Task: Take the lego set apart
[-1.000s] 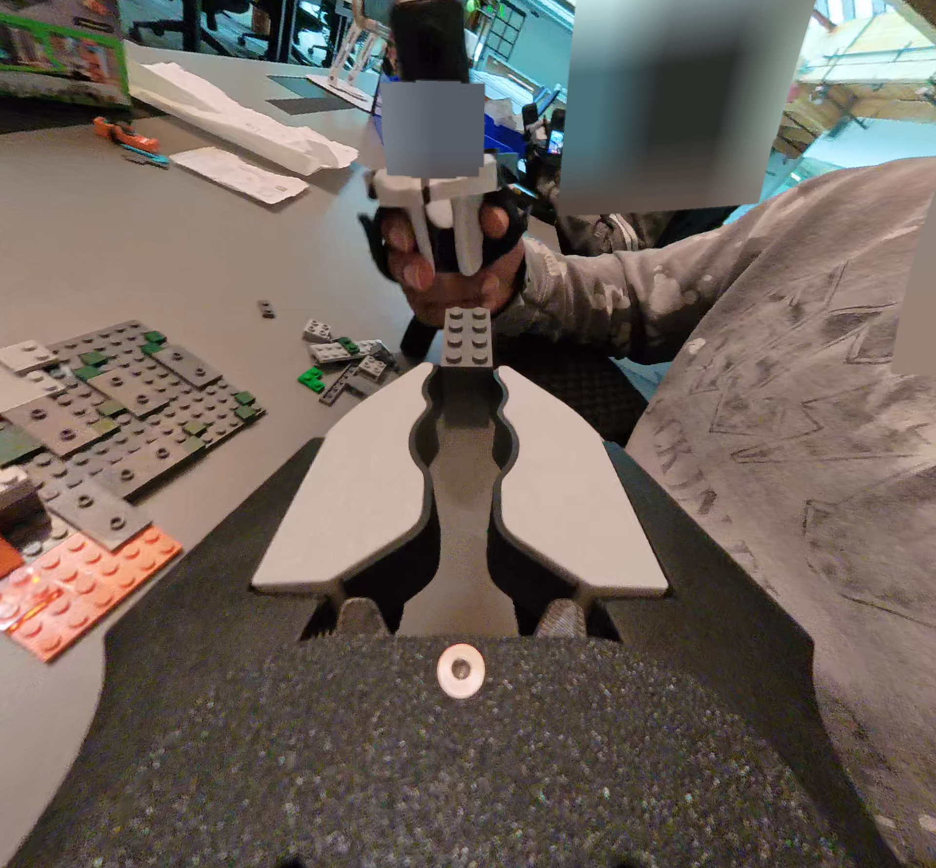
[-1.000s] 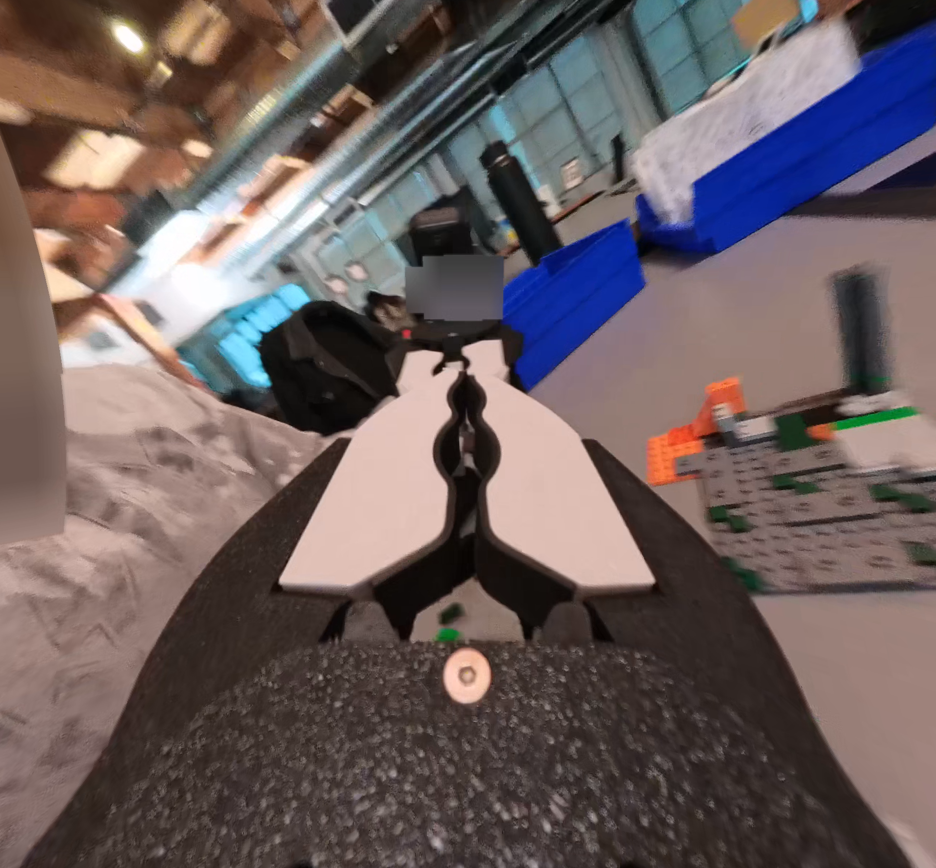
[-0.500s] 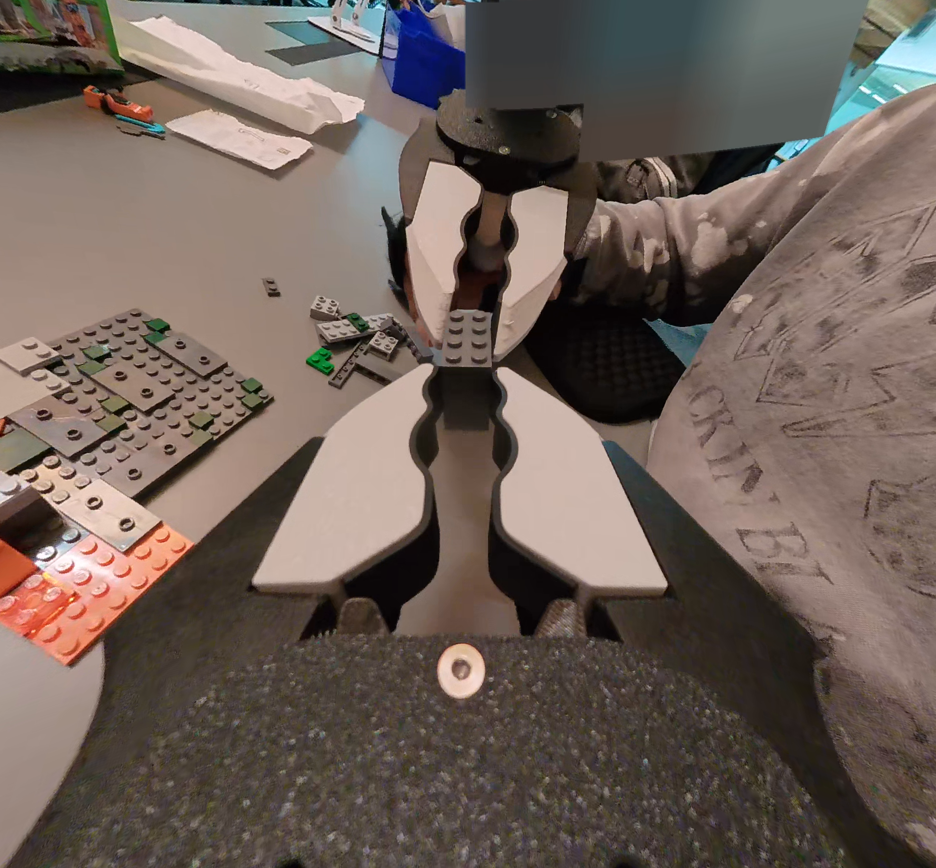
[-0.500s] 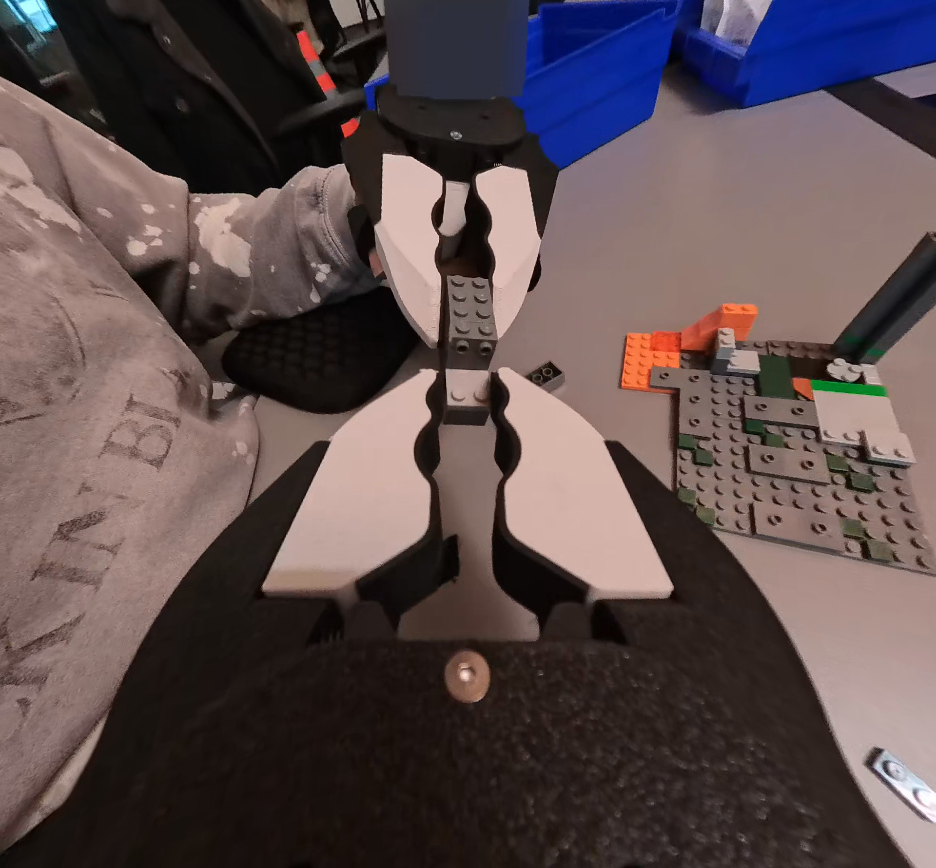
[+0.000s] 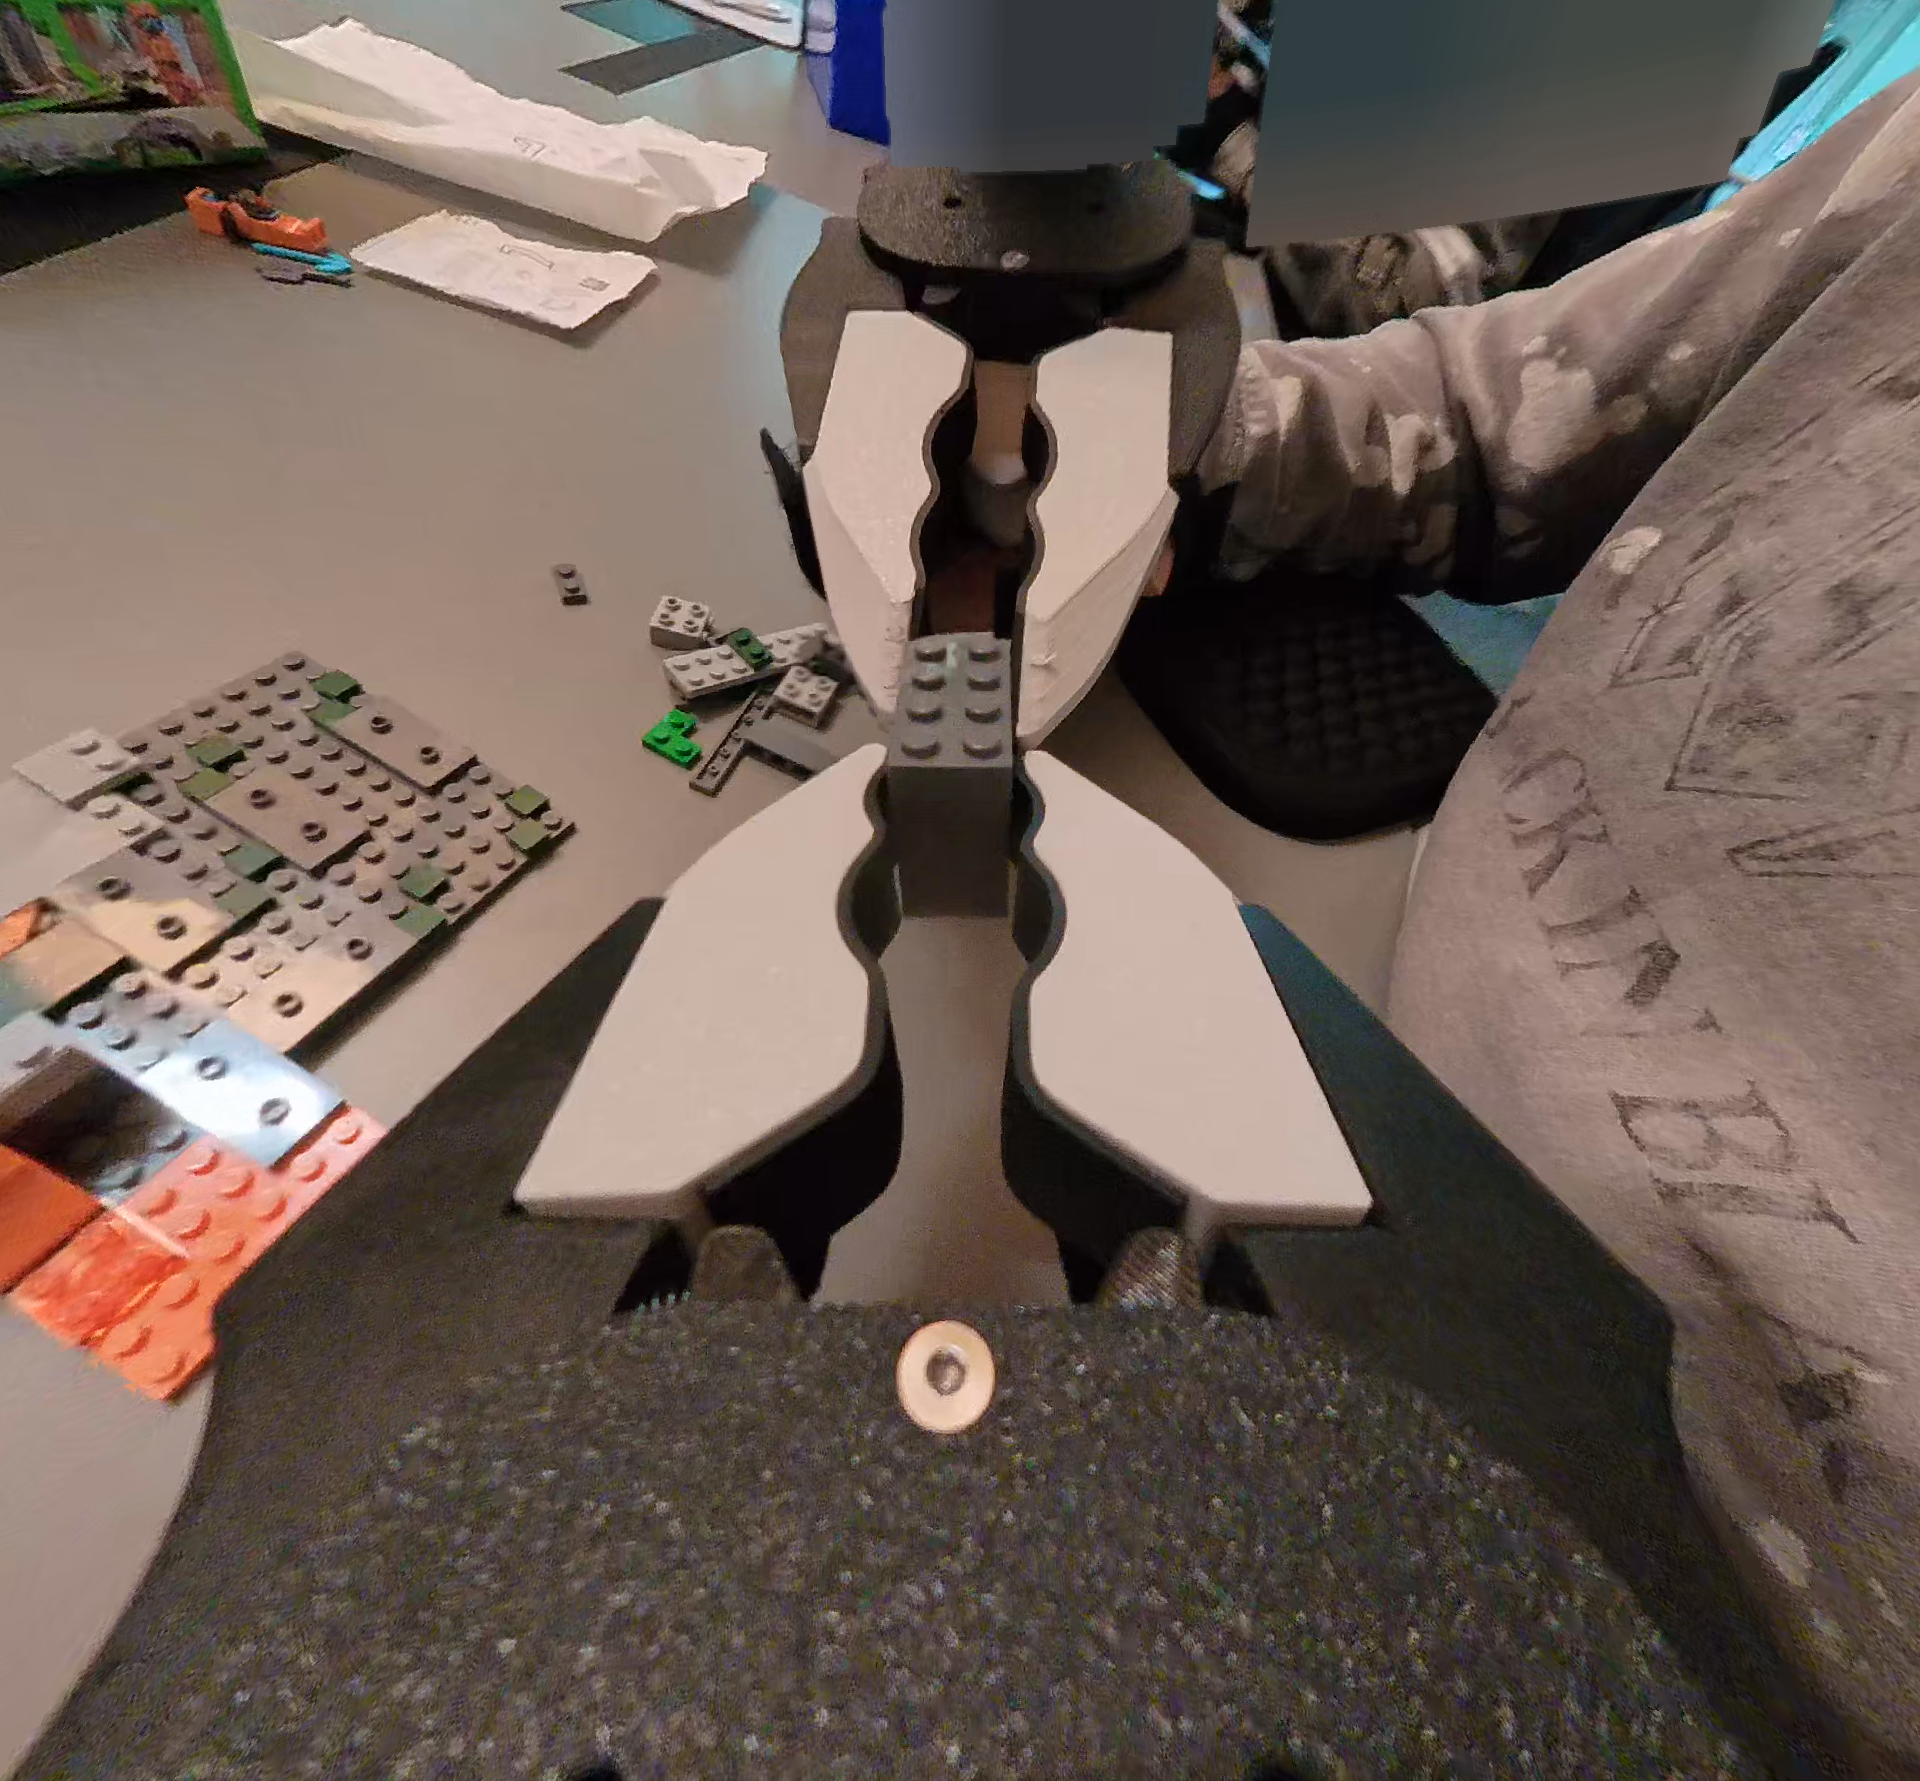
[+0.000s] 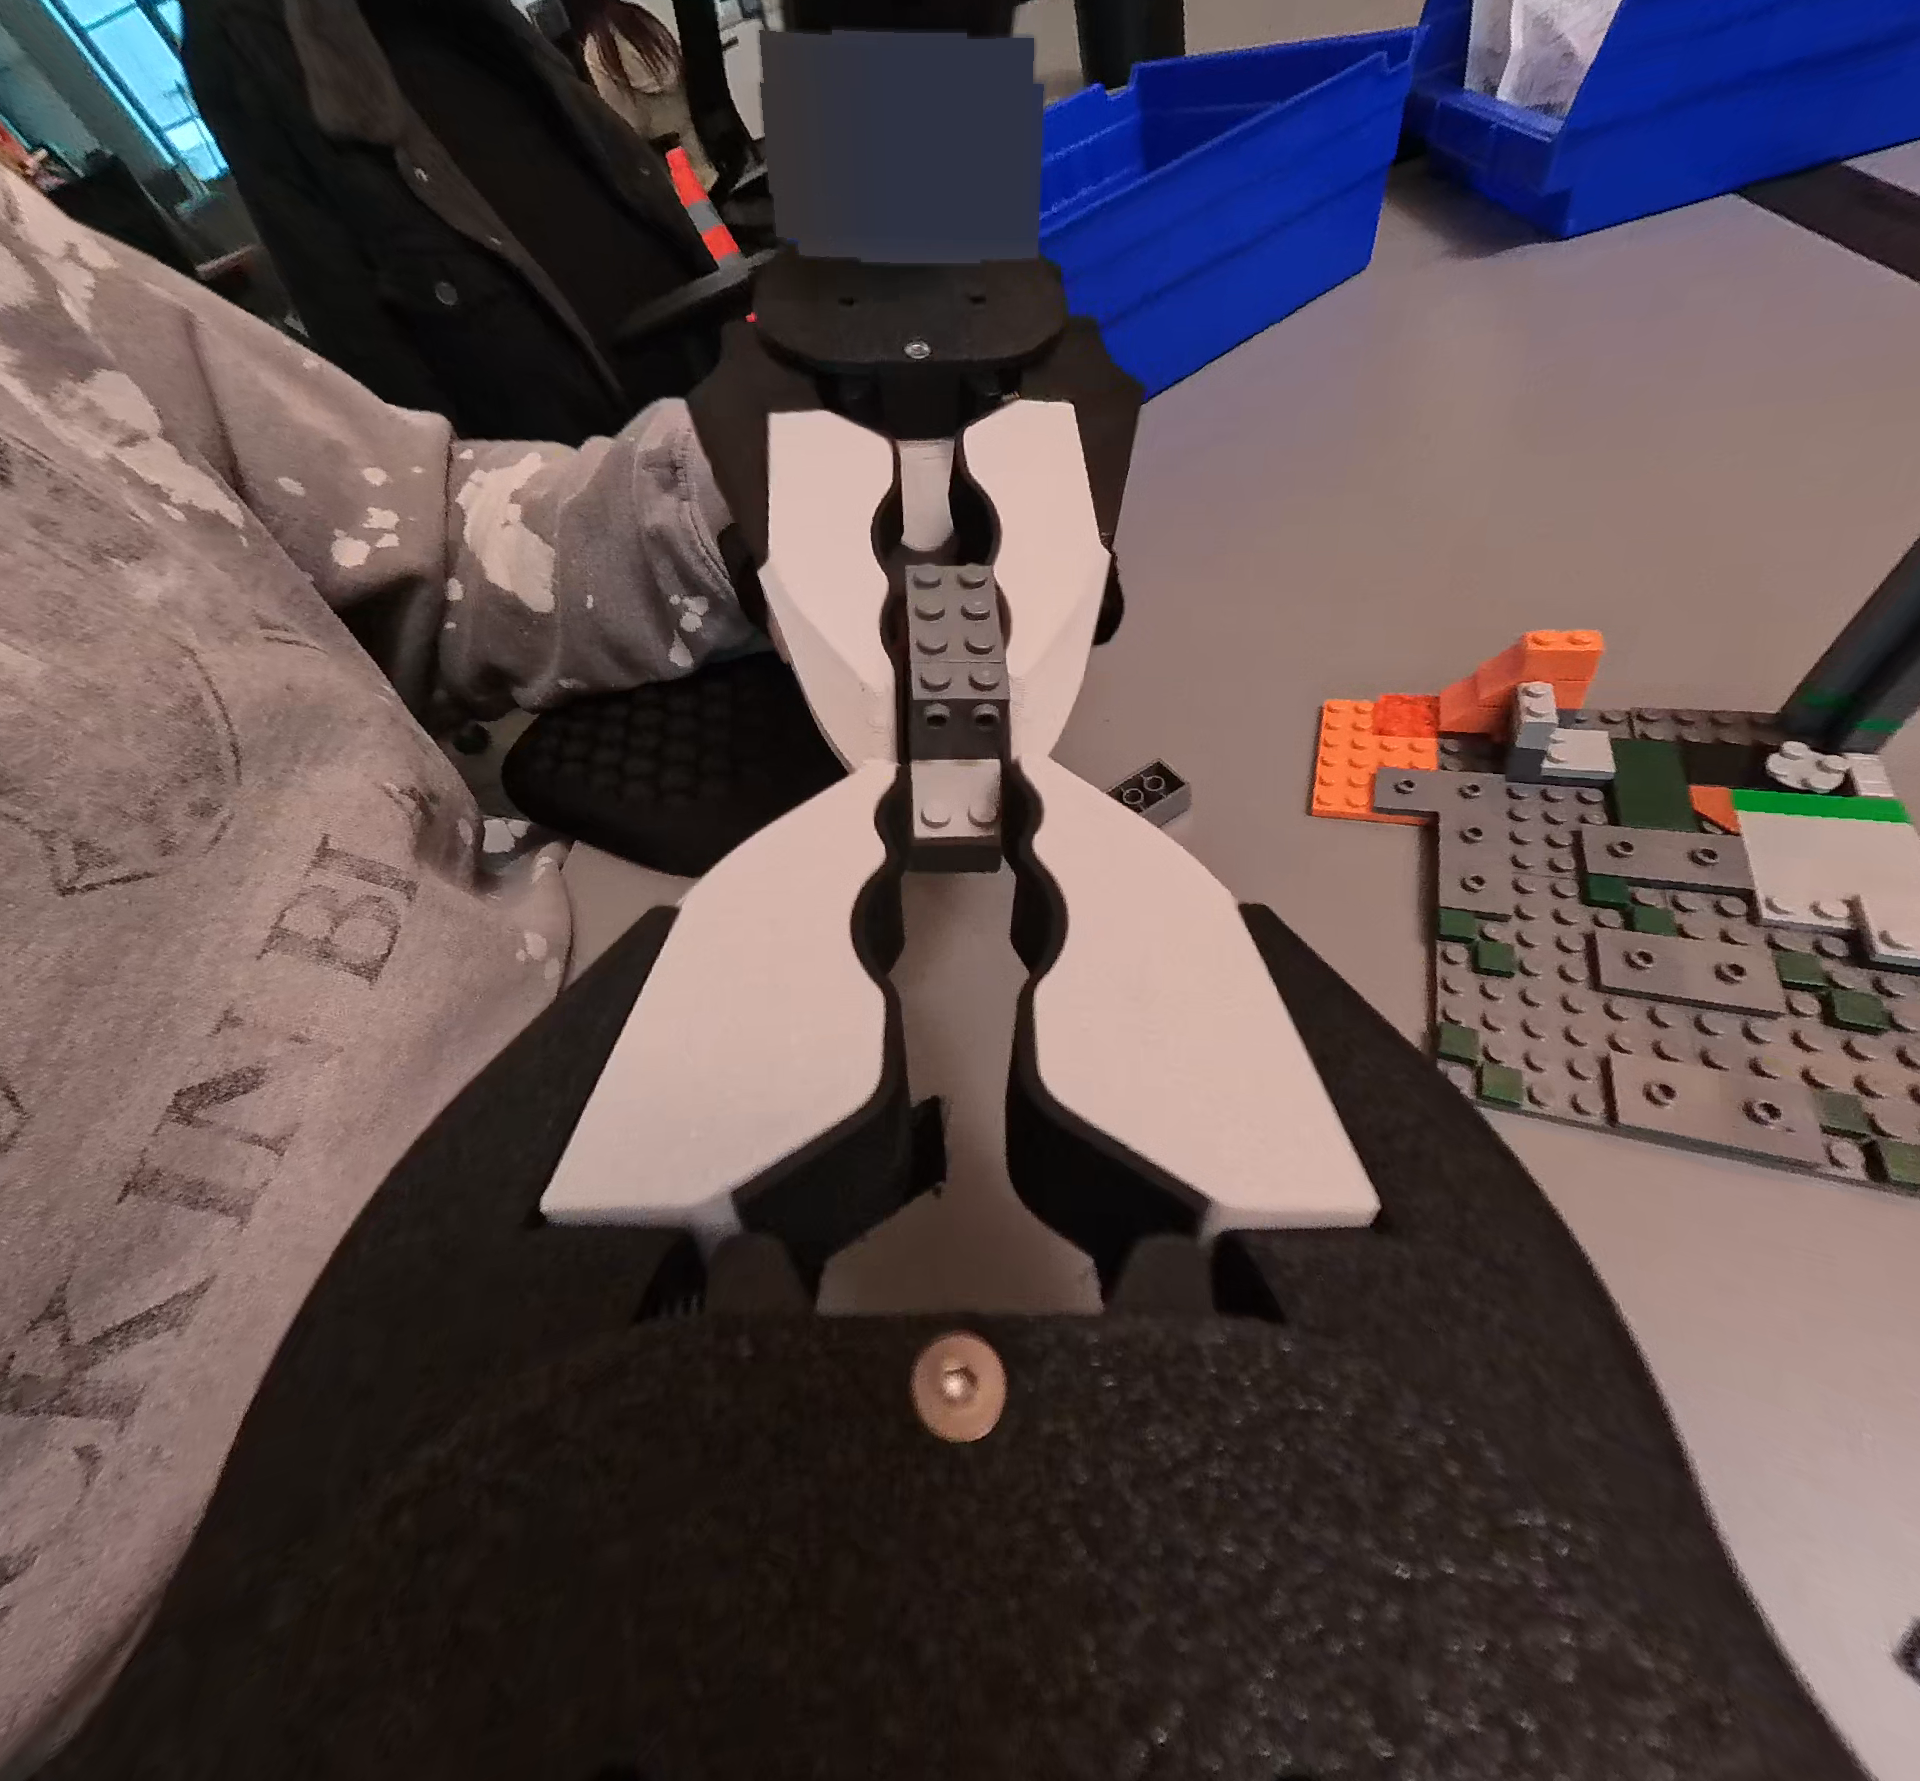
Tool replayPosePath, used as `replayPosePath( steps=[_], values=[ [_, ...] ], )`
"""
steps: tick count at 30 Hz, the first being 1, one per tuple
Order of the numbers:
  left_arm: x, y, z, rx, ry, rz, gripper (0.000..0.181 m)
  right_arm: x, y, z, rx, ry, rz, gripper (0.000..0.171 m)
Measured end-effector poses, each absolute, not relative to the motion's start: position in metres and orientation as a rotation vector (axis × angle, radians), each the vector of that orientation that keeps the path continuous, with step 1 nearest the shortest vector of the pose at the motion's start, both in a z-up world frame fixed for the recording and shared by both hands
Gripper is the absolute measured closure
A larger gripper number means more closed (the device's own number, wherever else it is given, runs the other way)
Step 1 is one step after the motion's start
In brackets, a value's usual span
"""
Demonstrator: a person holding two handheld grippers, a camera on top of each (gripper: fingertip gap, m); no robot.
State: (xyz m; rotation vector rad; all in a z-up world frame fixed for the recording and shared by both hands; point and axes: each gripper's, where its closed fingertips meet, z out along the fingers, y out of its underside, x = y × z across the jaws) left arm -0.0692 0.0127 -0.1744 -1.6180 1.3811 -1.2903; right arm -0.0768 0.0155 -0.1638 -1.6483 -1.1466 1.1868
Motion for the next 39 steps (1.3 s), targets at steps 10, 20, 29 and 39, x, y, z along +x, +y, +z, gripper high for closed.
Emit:
replayPosePath(
  steps=[10,20,29,39],
  values=[
    [-0.066,0.014,-0.184,-1.667,1.46,-1.176,0.162,-0.071,0.018,-0.164,-1.632,-1.068,1.314,0.156],
    [-0.075,0.027,-0.183,-1.719,1.408,-1.19,0.162,-0.048,0.039,-0.149,-1.618,-0.98,1.225,0.155],
    [-0.086,0.034,-0.178,-1.761,1.272,-1.33,0.163,-0.075,0.022,-0.214,-1.774,-1.331,0.885,0.136],
    [-0.081,0.024,-0.176,-1.772,1.231,-1.509,0.163,-0.084,0.008,-0.165,-1.642,-1.207,1.223,0.112]
  ],
)
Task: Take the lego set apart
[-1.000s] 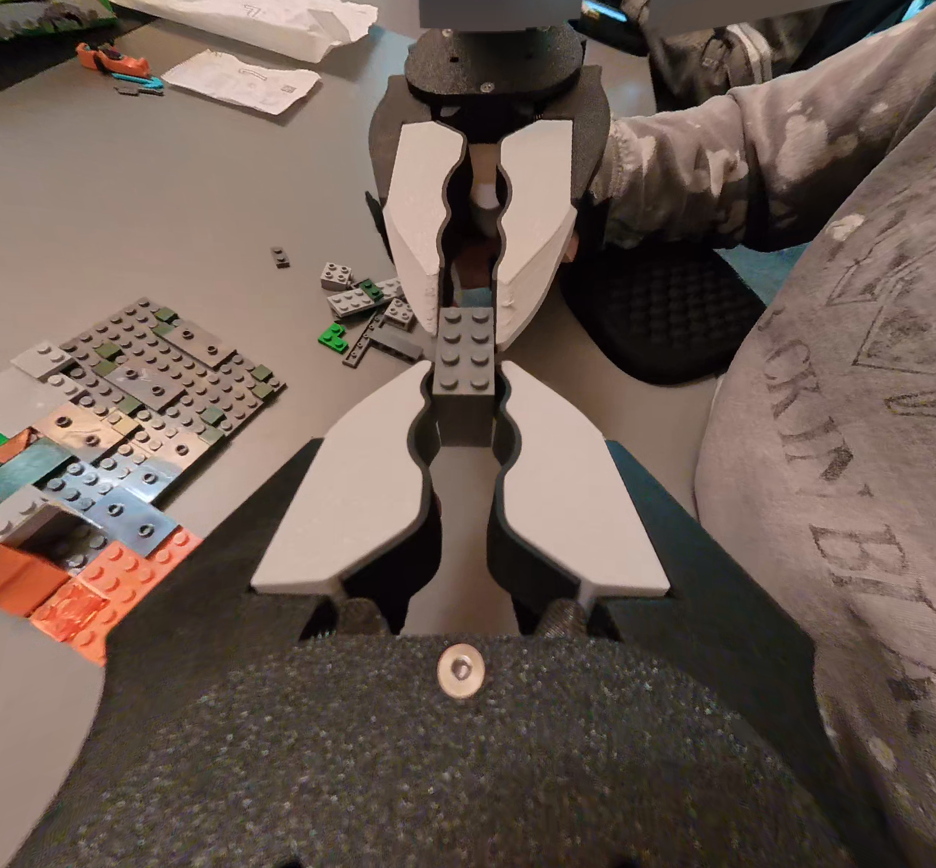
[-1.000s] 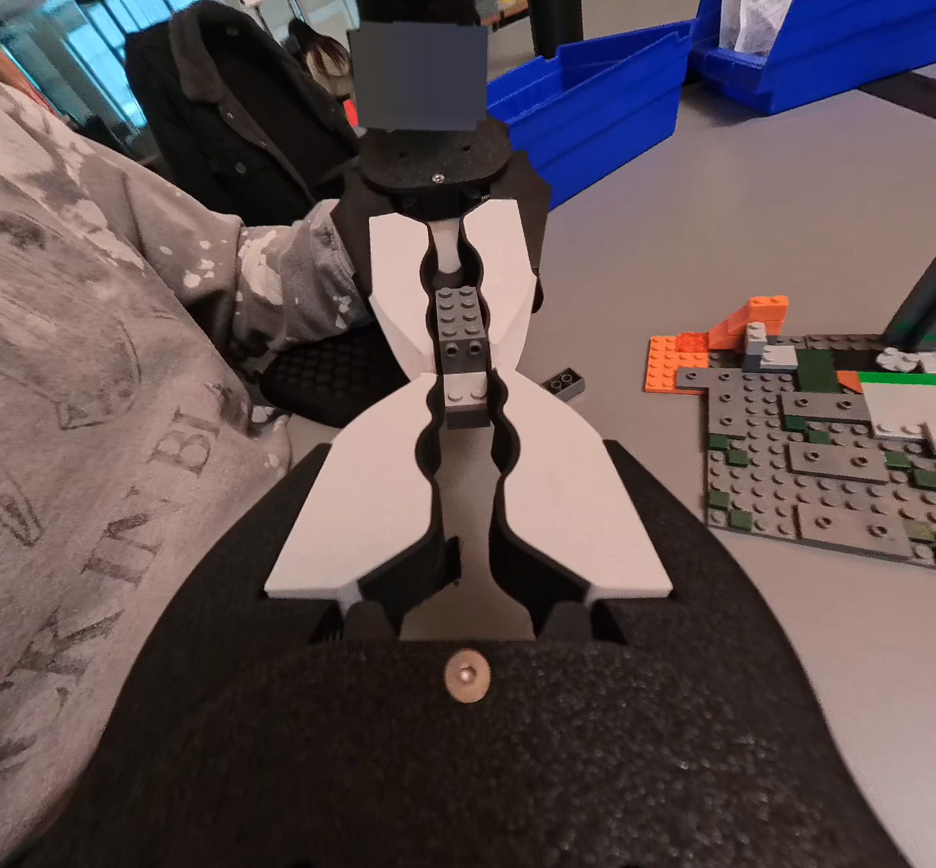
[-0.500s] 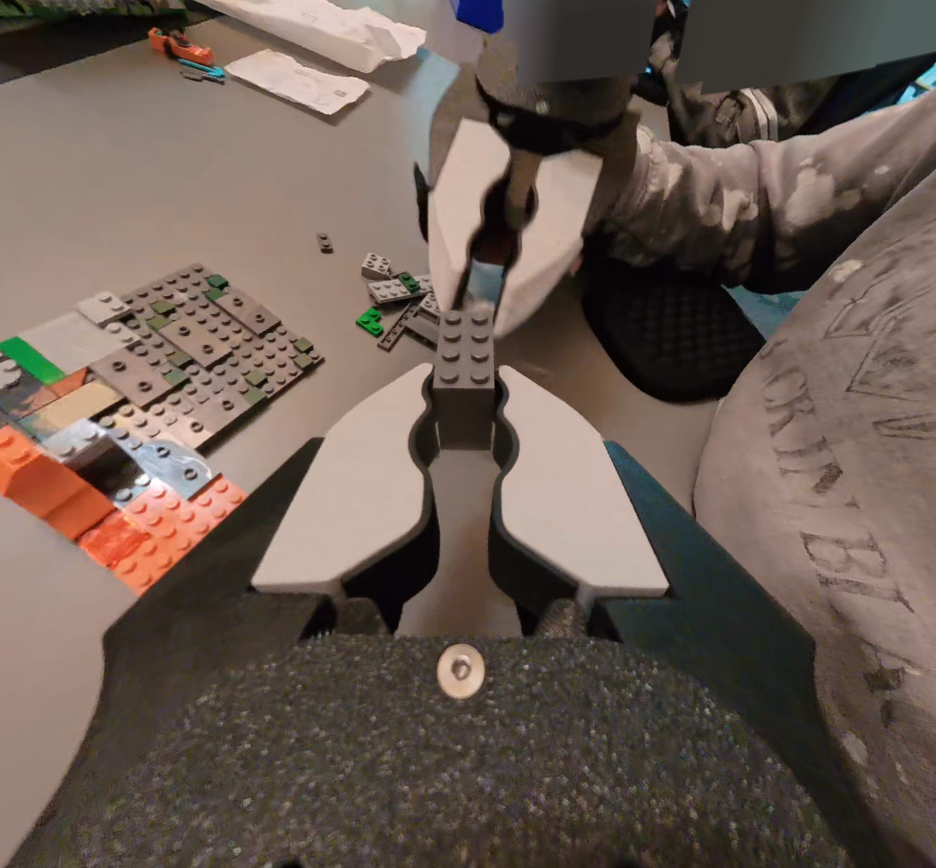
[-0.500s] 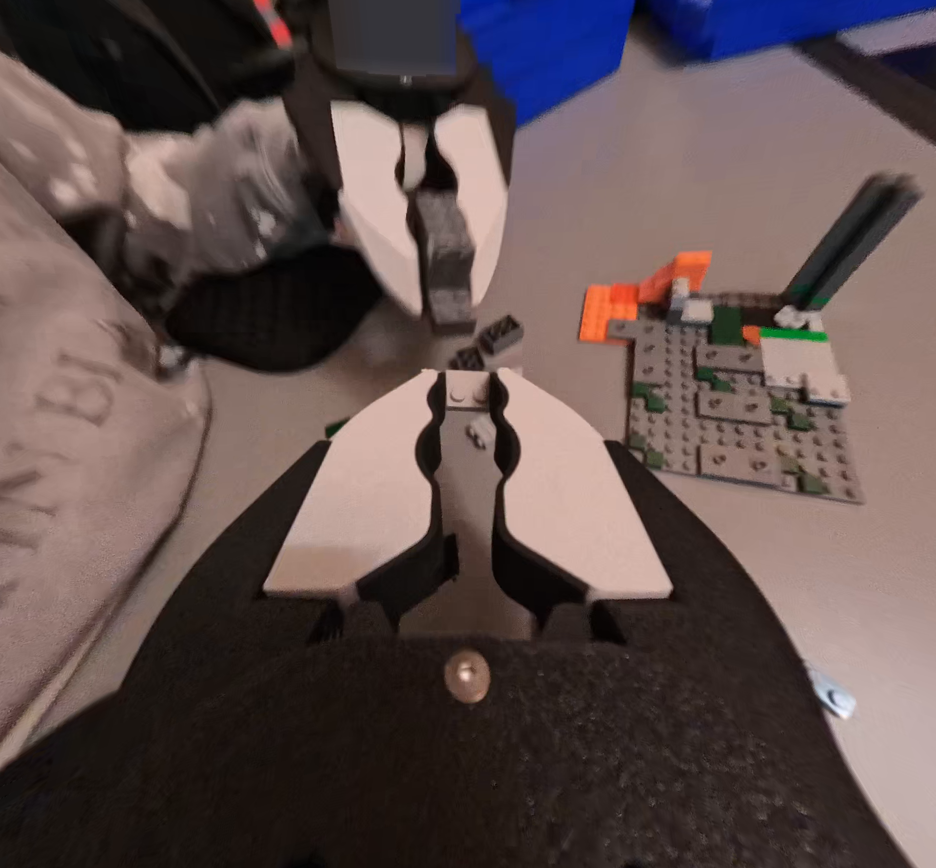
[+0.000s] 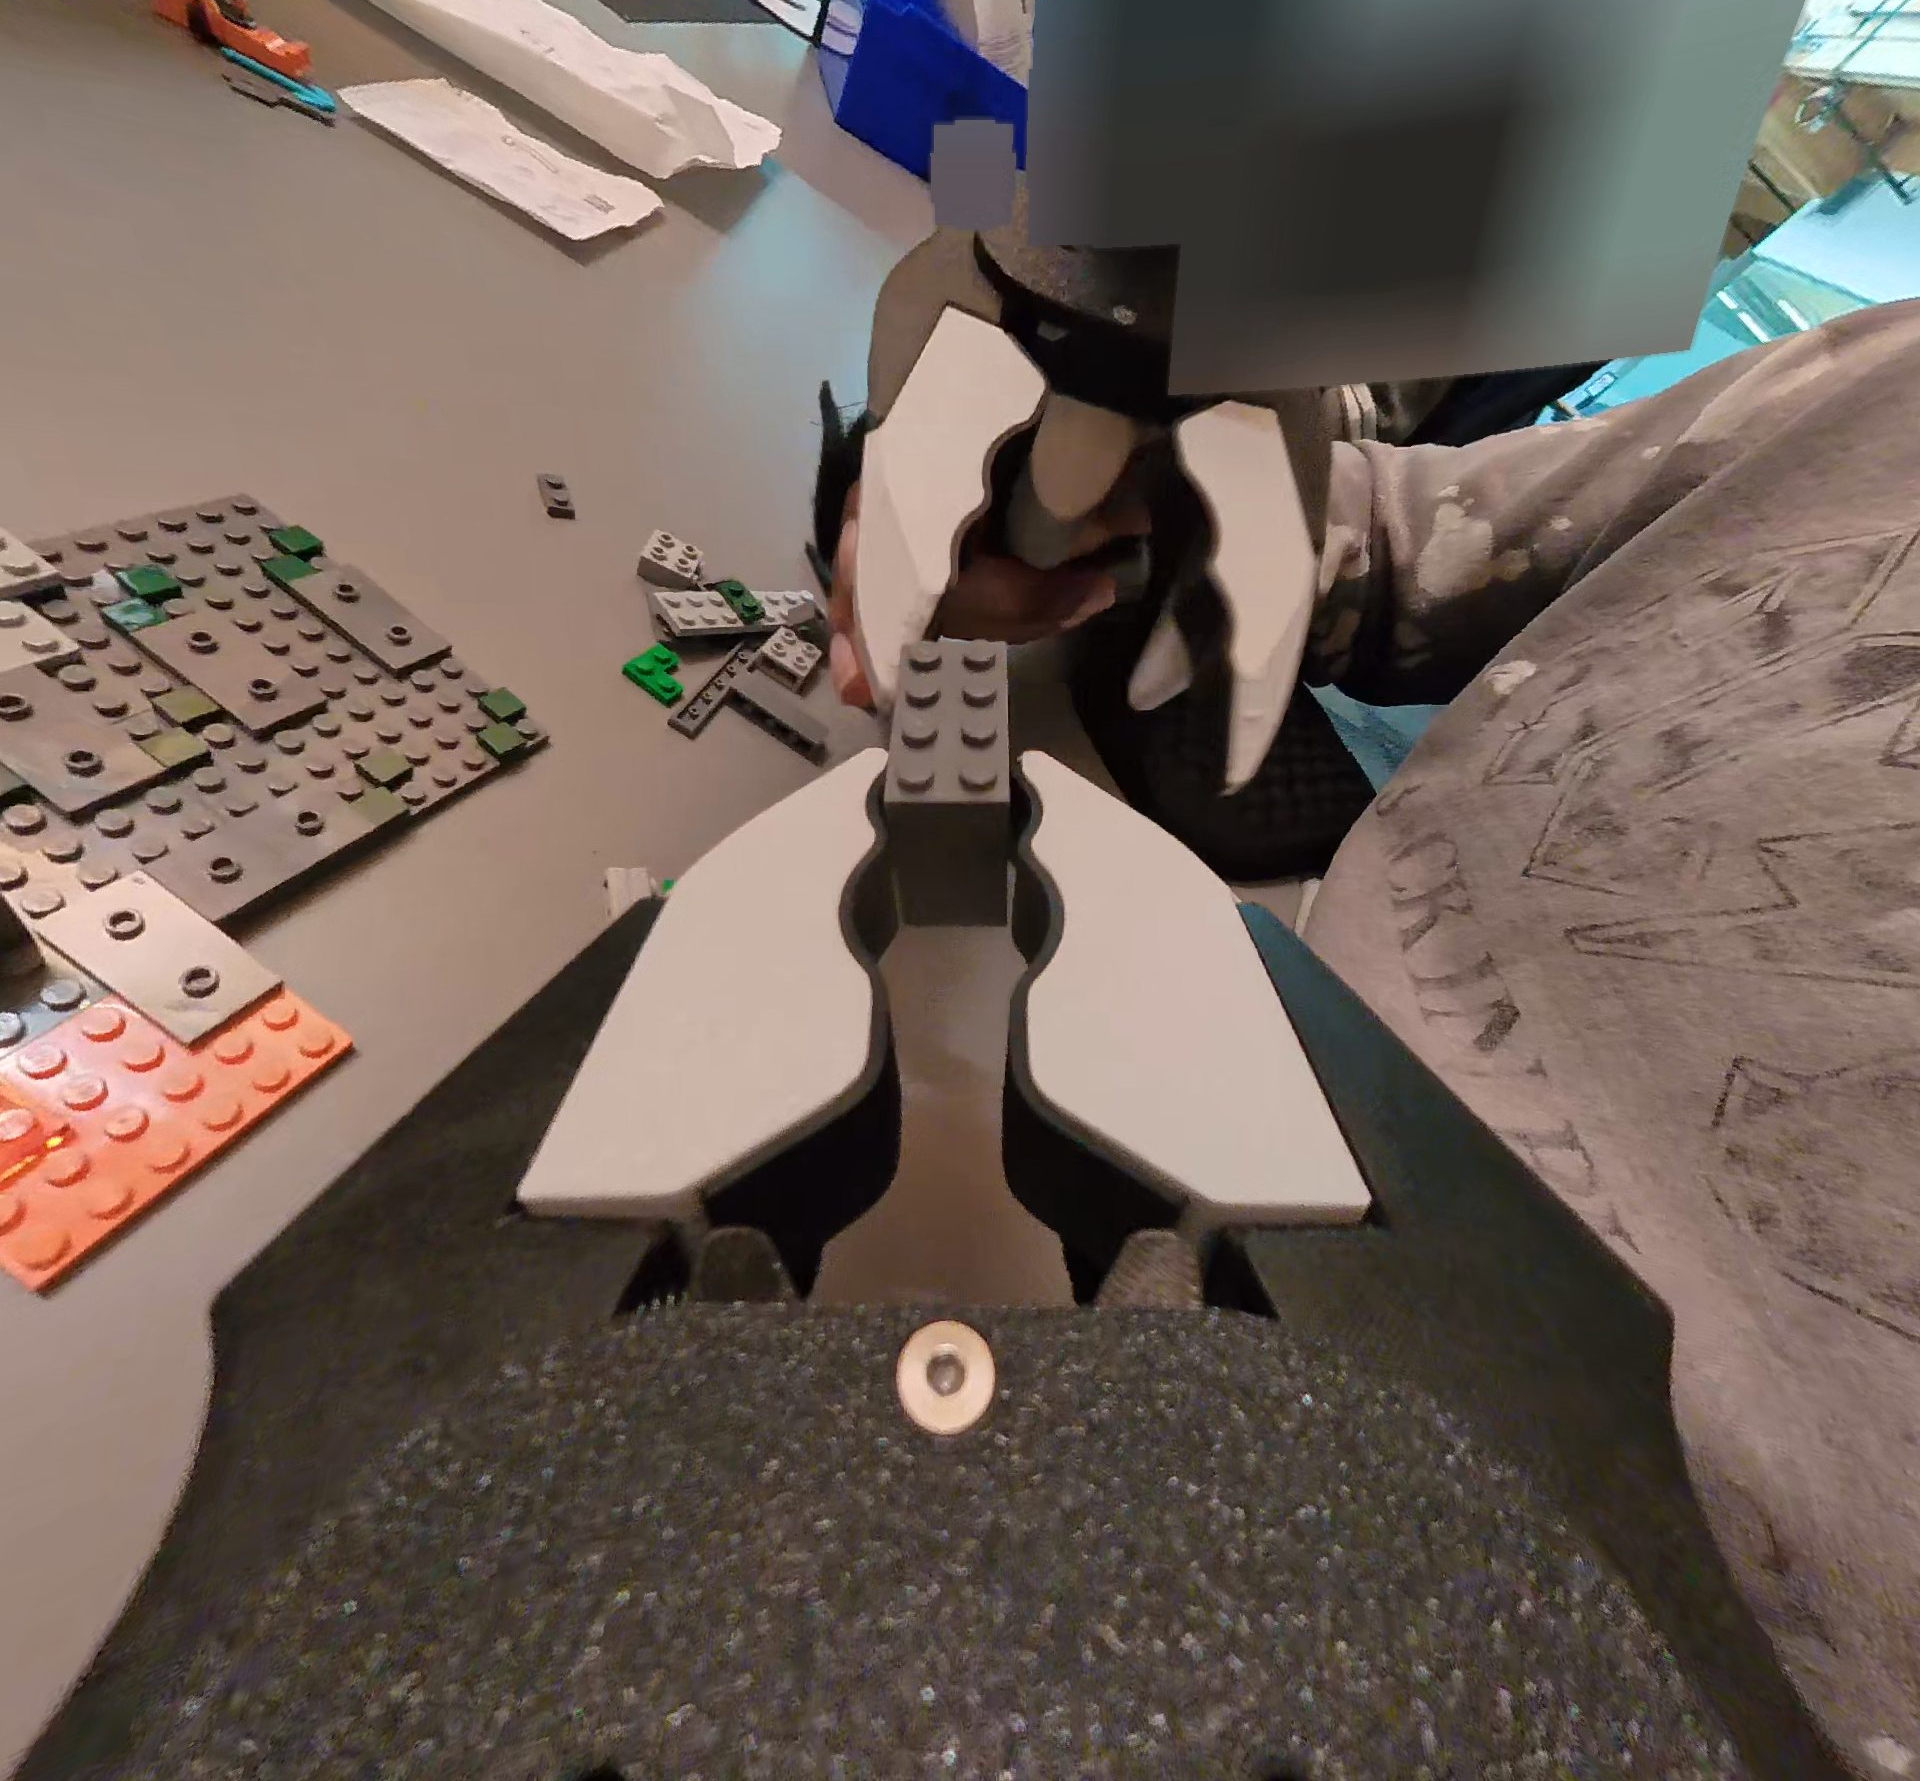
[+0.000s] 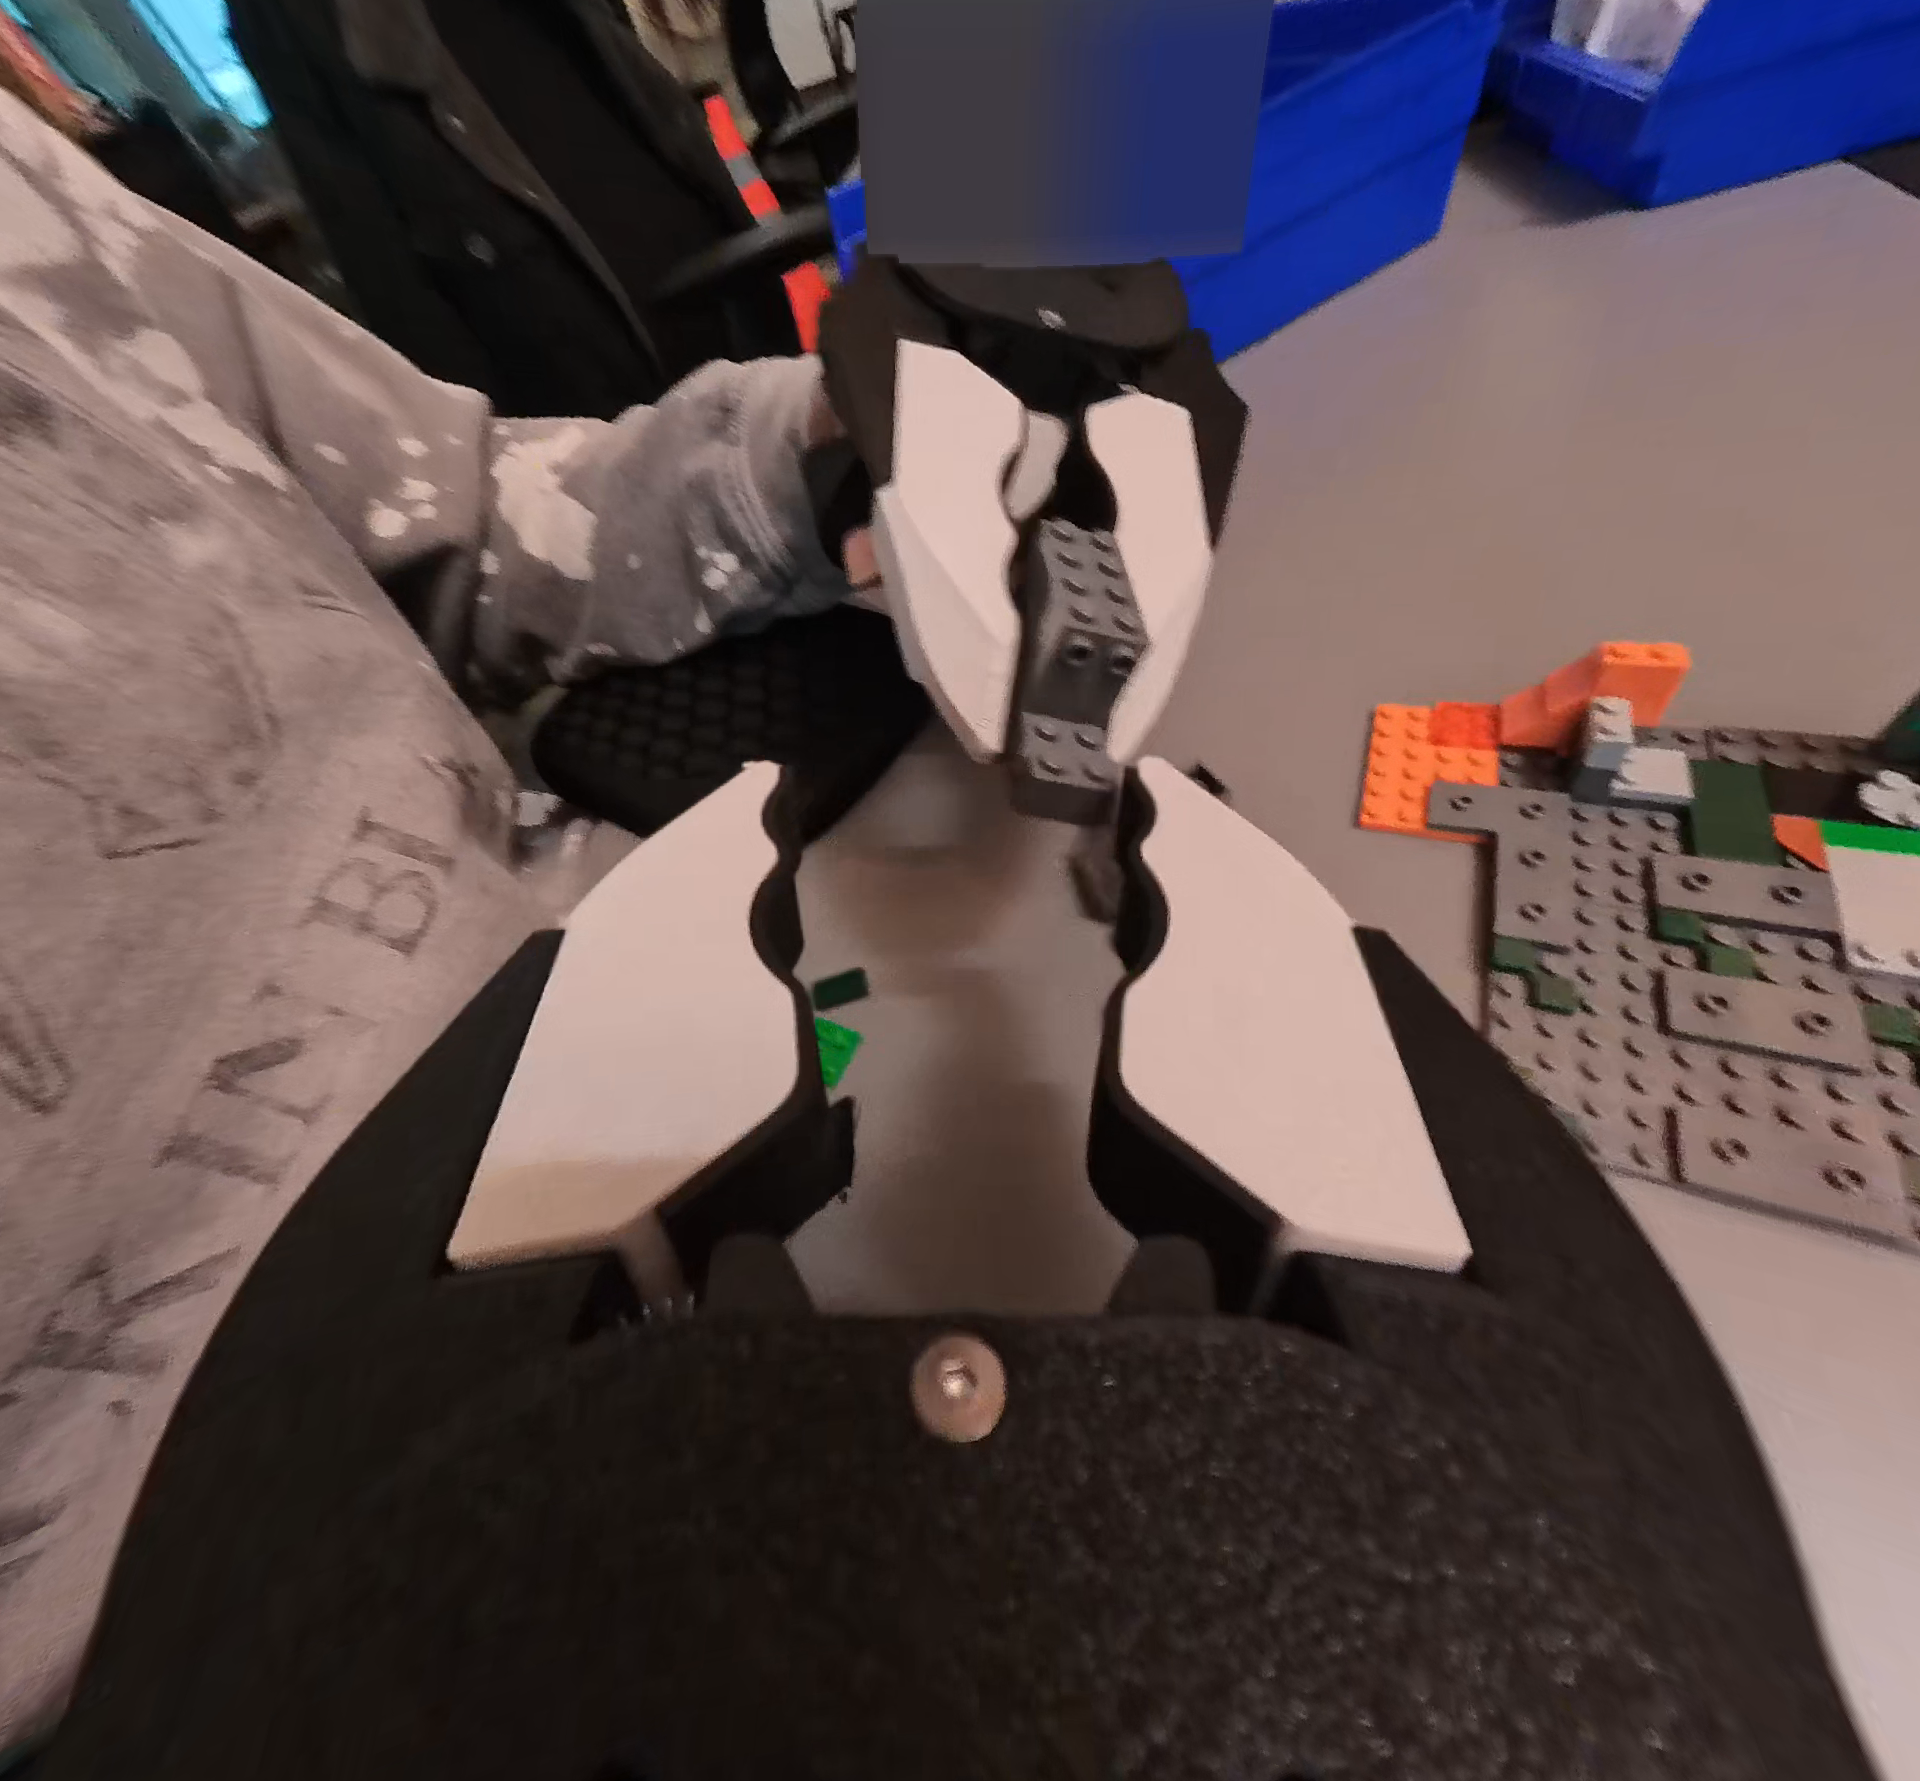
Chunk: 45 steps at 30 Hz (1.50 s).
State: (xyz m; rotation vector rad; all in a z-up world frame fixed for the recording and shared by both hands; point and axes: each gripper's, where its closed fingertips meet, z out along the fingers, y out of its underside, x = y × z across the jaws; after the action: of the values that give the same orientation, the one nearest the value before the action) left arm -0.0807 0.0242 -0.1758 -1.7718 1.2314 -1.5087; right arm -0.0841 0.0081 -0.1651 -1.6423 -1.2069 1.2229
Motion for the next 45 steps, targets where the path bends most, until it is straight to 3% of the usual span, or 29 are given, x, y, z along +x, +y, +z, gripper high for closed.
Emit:
replayPosePath(
  steps=[4,8,18,20,29,45],
  values=[
    [-0.08,0.023,-0.177,-1.791,1.208,-1.556,0.163,-0.084,0.007,-0.158,-1.618,-1.183,1.247,0.107],
    [-0.079,0.021,-0.178,-1.795,1.211,-1.579,0.163,-0.081,0.015,-0.153,-1.617,-1.137,1.219,0.114],
    [-0.067,0.003,-0.193,-1.785,1.393,-1.44,0.163,-0.086,0.023,-0.168,-1.735,-1.162,1.153,0.138],
    [-0.067,0.004,-0.195,-1.782,1.408,-1.393,0.163,-0.088,0.018,-0.17,-1.729,-1.194,1.177,0.153],
    [-0.069,0.011,-0.159,-1.608,1.273,-1.469,0.163,-0.084,0.019,-0.141,-1.623,-1.071,1.318,0.154],
    [-0.065,0.01,-0.147,-1.553,1.219,-1.511,0.162,-0.079,0.016,-0.132,-1.575,-1.055,1.346,0.155]
  ],
)
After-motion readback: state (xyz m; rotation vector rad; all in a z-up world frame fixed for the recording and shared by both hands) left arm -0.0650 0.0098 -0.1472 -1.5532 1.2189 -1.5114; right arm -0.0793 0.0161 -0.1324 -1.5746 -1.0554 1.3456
